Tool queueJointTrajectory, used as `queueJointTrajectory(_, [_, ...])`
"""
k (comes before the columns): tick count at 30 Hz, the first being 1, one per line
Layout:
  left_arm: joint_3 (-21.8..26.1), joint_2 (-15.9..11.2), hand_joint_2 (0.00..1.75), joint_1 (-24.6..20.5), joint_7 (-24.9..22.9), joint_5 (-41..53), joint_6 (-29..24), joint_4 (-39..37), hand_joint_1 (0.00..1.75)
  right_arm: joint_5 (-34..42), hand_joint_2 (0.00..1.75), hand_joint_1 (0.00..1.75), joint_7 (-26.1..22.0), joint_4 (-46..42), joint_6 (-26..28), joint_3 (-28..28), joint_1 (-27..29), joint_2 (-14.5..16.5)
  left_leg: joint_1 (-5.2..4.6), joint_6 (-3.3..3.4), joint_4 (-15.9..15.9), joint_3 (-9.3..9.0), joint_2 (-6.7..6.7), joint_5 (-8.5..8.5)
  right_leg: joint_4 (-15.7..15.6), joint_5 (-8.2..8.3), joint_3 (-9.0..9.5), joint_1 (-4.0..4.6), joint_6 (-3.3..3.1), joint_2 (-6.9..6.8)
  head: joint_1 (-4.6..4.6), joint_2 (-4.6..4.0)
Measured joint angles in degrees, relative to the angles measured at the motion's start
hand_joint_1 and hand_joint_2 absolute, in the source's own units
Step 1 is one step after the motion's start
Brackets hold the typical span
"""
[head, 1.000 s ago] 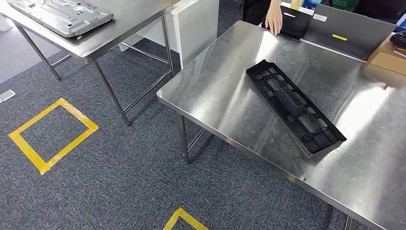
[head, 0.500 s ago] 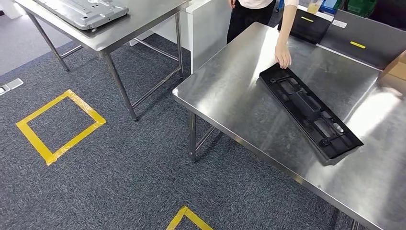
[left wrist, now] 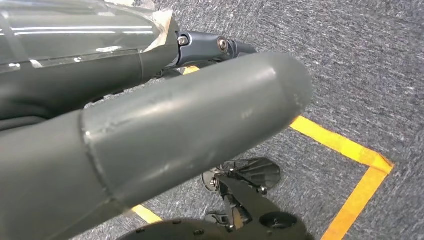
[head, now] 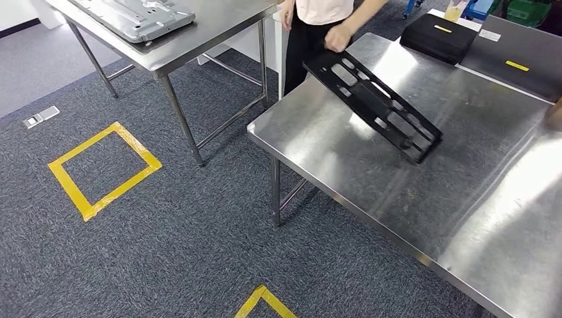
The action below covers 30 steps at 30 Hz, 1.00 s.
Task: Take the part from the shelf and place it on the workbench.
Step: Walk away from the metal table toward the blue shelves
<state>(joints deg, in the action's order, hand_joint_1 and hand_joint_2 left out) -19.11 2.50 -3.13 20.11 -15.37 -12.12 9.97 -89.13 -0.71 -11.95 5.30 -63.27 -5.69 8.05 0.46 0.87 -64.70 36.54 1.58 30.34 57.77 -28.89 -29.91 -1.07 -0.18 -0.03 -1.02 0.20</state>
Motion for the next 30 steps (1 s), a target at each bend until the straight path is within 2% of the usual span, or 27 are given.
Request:
queueJointTrajectory(2, [0.05,0.02,0.00,-0.01,0.02,-0.25,-0.12,0.00,0.00,-0.34,0.00,0.00,-0.03,0.01,-0.07,0.26,0.10,0.01,0.18,-0.58,-7.15,3.50,-0.82,3.55,0.00,-0.01,-0.04,0.07,-0.19,-0.75,-0.07,0.00])
queueJointTrajectory(3, [0.09,0.02,0.00,0.03,0.02,-0.31,-0.16,-0.01,0.00,-0.48,0.00,0.00,-0.03,0.01,-0.08,0.42,0.14,0.02,0.30,-0.82,-9.71,4.82,-1.03,4.30,0.01,-0.03,-0.07,0.10,-0.21,-1.15,-0.07,0.00])
queueJointTrajectory(4, [0.11,0.01,0.00,0.09,0.02,-0.34,-0.18,-0.01,0.00,-0.57,0.00,0.00,-0.04,0.01,-0.08,0.57,0.15,0.03,0.44,-0.99,-10.34,5.22,-1.23,3.92,0.01,-0.06,-0.08,0.11,-0.22,-1.52,-0.08,0.00])
queueJointTrajectory(5, [0.12,-0.01,0.00,0.13,0.02,-0.36,-0.19,-0.02,0.00,-0.63,0.00,0.00,-0.06,0.01,-0.08,0.71,0.13,0.05,0.59,-1.08,-8.55,4.38,-1.50,2.46,0.01,-0.12,-0.03,0.08,-0.18,-1.84,-0.08,0.00])
queueJointTrajectory(7, [0.14,-0.07,0.00,0.08,0.04,-0.40,-0.20,-0.01,0.00,-0.71,0.00,0.00,-0.11,0.02,-0.08,0.90,0.10,0.09,0.72,-1.06,-0.85,0.38,-2.88,-1.21,0.04,-0.37,0.19,0.20,0.14,-2.46,-0.11,0.00])
queueJointTrajectory(8, [0.15,-0.08,0.00,0.01,0.05,-0.42,-0.21,-0.01,0.00,-0.72,0.00,0.00,-0.14,0.02,-0.08,0.94,0.09,0.09,0.66,-0.85,2.46,-1.35,-3.42,-2.38,0.07,-0.58,0.22,0.39,0.45,-2.74,-0.06,0.00])
queueJointTrajectory(9, [0.16,-0.07,0.00,-0.07,0.08,-0.51,-0.22,-0.01,0.00,-0.73,0.00,0.00,-0.16,0.02,-0.08,0.99,0.09,0.08,0.50,-0.56,4.44,-2.38,-3.76,-2.87,0.04,-0.73,0.25,0.61,0.76,-3.00,-0.03,0.00])
queueJointTrajectory(12, [0.25,-0.02,0.00,-0.07,0.13,-1.01,-0.45,-0.02,0.00,-0.78,0.00,0.00,-0.21,0.02,-0.34,1.53,0.00,0.04,0.10,0.72,5.40,-2.64,-2.80,-3.07,-0.30,-0.92,0.59,0.95,1.79,-3.74,0.05,0.00])
queueJointTrajectory(13, [0.31,0.04,0.00,-0.02,0.15,-1.18,-0.57,-0.02,0.00,-0.80,0.00,0.00,-0.21,0.02,-0.47,1.88,-0.06,0.03,0.10,1.21,5.71,-2.74,-2.46,-3.31,0.08,-1.28,0.59,0.93,2.05,-3.51,0.06,0.00])
queueJointTrajectory(15, [0.57,0.11,0.00,0.02,0.19,-1.55,-0.85,-0.02,0.00,-0.81,0.00,0.00,-0.21,0.03,-0.65,2.58,-0.13,0.02,0.29,2.10,6.25,-2.93,-1.77,-3.82,4.04,-3.58,-1.09,0.74,2.01,-2.03,0.18,0.00])
queueJointTrajectory(17, [0.93,0.14,0.00,0.05,0.17,-1.90,-1.11,-0.02,0.00,-0.81,0.00,0.00,-0.33,0.05,-0.72,3.14,-0.05,0.04,0.17,2.43,6.29,-2.81,-0.89,-3.93,11.76,-6.86,-4.77,0.52,1.69,-0.68,0.27,0.00])
queueJointTrajectory(18, [1.11,0.19,0.00,0.09,0.15,-2.15,-1.17,-0.02,0.00,-0.81,0.00,0.00,-0.44,0.07,-0.73,3.39,0.01,0.04,0.10,2.44,6.28,-2.78,-0.35,-3.93,14.77,-7.73,-6.31,0.50,1.80,-0.46,0.26,0.00])
queueJointTrajectory(19, [1.33,0.24,0.00,0.15,0.12,-2.45,-1.20,-0.02,0.00,-0.81,0.00,0.00,-0.58,0.08,-0.73,3.66,0.07,0.04,0.05,2.45,6.27,-2.78,0.22,-3.94,15.98,-7.73,-7.04,0.51,2.09,-0.33,0.27,0.00])
queueJointTrajectory(20, [1.55,0.28,0.00,0.20,0.08,-2.75,-1.21,-0.02,0.00,-0.81,0.00,0.00,-0.71,0.08,-0.73,3.90,0.11,0.04,0.02,2.43,6.26,-2.83,0.81,-3.94,14.78,-6.73,-6.61,0.51,2.50,-0.20,0.28,0.00])
queueJointTrajectory(22, [1.96,0.36,0.00,0.23,0.03,-3.28,-1.32,-0.02,0.00,-0.79,0.00,0.00,-0.81,0.08,-0.74,4.28,0.11,0.02,0.02,2.34,6.24,-2.98,1.97,-3.97,7.04,-3.21,-3.19,0.44,3.16,0.79,0.31,0.00])
queueJointTrajectory(23, [2.18,0.38,0.00,0.23,0.04,-3.52,-1.41,-0.02,0.00,-0.78,0.00,0.00,-0.79,0.08,-0.74,4.42,0.11,0.00,-0.09,2.17,6.19,-3.04,2.49,-3.95,3.27,-1.69,-1.60,0.48,3.11,1.49,0.30,0.00])
queueJointTrajectory(24, [2.43,0.39,0.00,0.24,0.11,-3.76,-1.55,-0.02,0.00,-0.76,0.00,0.00,-0.72,0.09,-0.75,4.56,0.09,0.00,-0.15,1.92,6.16,-3.04,2.89,-3.93,0.69,-0.73,-0.55,0.54,2.84,2.01,0.29,0.00])
queueJointTrajectory(25, [2.71,0.39,0.00,0.26,0.24,-4.09,-1.69,-0.02,0.00,-0.75,0.00,0.00,-0.60,0.09,-0.81,4.76,0.07,0.01,-0.18,1.59,6.16,-3.00,3.21,-3.93,-0.43,-0.35,-0.19,0.71,2.42,2.31,0.28,0.00])
queueJointTrajectory(27, [3.34,0.37,0.00,0.32,0.55,-4.96,-2.22,-0.03,0.00,-0.78,0.00,0.00,-0.23,0.10,-1.03,5.36,0.03,0.11,-0.04,0.87,6.23,-2.86,3.71,-4.02,-0.57,-0.06,-0.02,0.79,1.52,1.69,0.25,0.00])
queueJointTrajectory(29, [4.09,0.34,0.00,0.39,0.65,-5.81,-2.98,-0.05,0.00,-0.81,0.00,0.00,0.08,0.10,-1.26,6.37,0.06,0.38,0.08,0.30,4.79,-2.12,2.47,-2.97,-0.94,0.36,0.42,0.41,0.63,0.88,0.17,0.00])
queueJointTrajectory(30, [4.45,0.33,0.00,0.39,0.56,-6.14,-3.29,-0.07,0.00,-0.83,0.00,0.00,0.17,0.11,-1.39,7.00,0.13,0.53,0.10,0.04,2.61,-1.11,1.36,-1.53,-1.13,0.52,0.56,0.20,0.23,0.39,0.08,0.00])
